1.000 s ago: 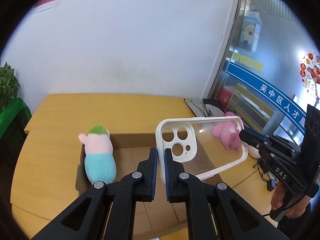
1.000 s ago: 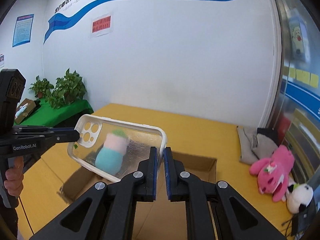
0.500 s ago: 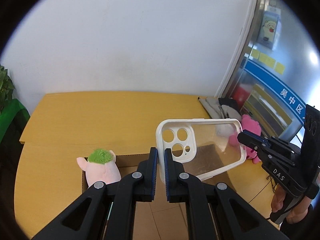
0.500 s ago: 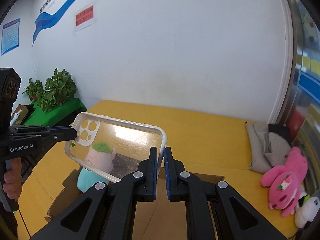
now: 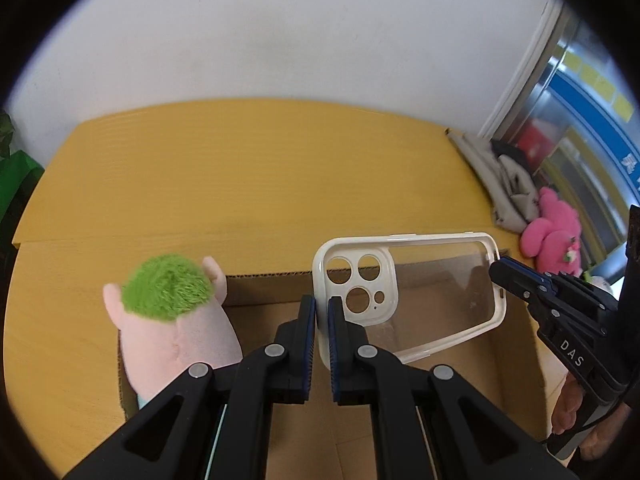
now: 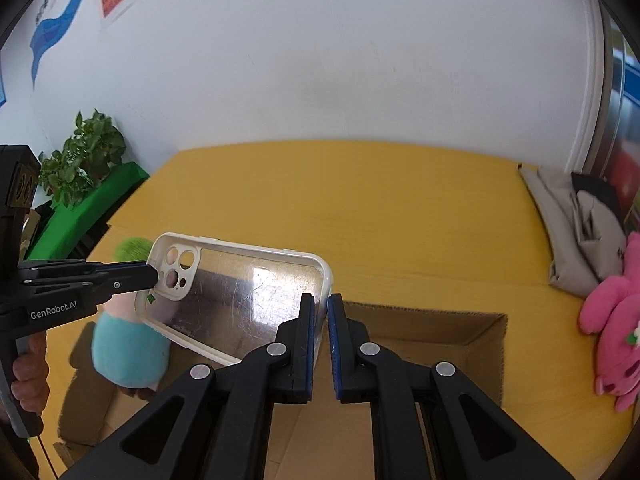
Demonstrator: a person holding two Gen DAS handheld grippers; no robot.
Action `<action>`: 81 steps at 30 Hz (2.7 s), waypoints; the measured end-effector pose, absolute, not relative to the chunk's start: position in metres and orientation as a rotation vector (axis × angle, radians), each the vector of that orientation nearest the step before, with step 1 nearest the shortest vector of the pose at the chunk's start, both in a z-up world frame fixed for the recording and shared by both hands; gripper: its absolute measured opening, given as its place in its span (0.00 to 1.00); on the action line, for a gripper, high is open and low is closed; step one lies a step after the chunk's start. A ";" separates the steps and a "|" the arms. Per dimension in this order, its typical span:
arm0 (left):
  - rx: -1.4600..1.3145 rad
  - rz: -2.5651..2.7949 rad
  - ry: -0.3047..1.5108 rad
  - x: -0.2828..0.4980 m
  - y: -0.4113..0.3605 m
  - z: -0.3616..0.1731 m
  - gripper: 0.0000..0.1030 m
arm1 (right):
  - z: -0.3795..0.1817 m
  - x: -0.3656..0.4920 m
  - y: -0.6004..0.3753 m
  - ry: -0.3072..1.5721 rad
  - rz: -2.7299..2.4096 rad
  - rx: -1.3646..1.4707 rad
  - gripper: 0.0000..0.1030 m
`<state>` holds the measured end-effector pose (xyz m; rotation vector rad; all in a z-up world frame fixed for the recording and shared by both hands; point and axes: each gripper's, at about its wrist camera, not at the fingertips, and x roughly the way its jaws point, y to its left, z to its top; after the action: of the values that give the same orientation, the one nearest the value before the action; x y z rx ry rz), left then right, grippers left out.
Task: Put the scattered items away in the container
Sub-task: 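Carry the phone case with the right gripper over the box and lower it, then open the right gripper to drop the phone case into the box, then move both tools back toward the sunglasses and pen on the table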
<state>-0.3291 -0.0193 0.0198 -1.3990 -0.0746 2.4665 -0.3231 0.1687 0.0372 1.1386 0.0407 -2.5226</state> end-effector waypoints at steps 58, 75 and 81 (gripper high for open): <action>-0.873 2.762 0.001 -0.061 -0.053 0.071 0.76 | 0.047 -0.077 0.180 0.137 -2.626 0.991 0.99; -0.846 2.746 0.008 -0.013 -0.043 0.052 0.76 | 0.033 -0.019 0.188 0.168 -2.681 0.979 0.99; -0.833 2.733 0.022 -0.002 -0.040 0.051 0.76 | 0.032 -0.009 0.193 0.151 -2.687 0.964 0.99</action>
<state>-0.0021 -0.0403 0.0513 -0.8333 0.0220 2.7329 -0.0088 0.1931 0.0323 0.9639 0.1508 -2.6869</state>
